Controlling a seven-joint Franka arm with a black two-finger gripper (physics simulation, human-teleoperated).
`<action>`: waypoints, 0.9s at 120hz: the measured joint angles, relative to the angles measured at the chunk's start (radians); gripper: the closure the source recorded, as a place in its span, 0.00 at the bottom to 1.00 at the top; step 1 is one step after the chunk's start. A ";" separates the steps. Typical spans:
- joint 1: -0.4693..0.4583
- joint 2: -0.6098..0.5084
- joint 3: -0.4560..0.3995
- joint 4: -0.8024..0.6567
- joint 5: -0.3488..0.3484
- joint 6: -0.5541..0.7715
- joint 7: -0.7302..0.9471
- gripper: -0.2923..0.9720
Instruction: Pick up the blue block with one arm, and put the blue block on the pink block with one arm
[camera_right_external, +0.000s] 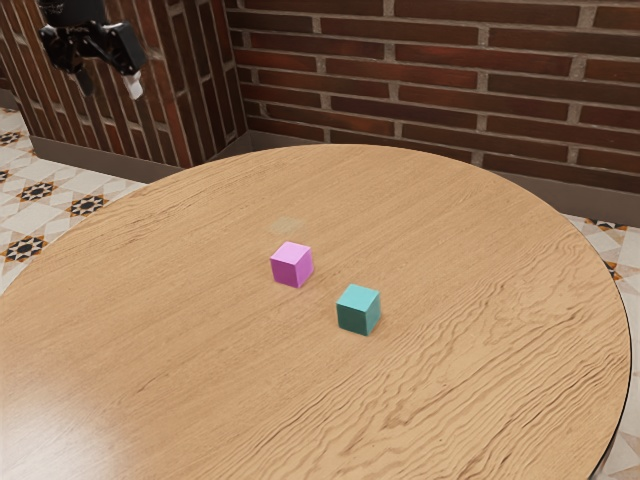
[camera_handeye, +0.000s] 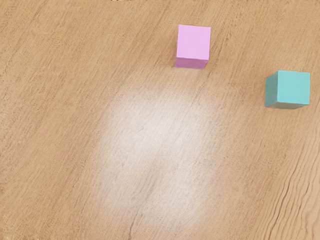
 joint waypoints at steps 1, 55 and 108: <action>0.010 -0.001 0.000 -0.002 0.000 0.003 0.002 0.25; -0.242 0.332 -0.061 -0.075 -0.039 0.256 -0.079 0.26; -0.275 0.657 -0.096 -0.077 -0.107 0.619 -0.215 0.28</action>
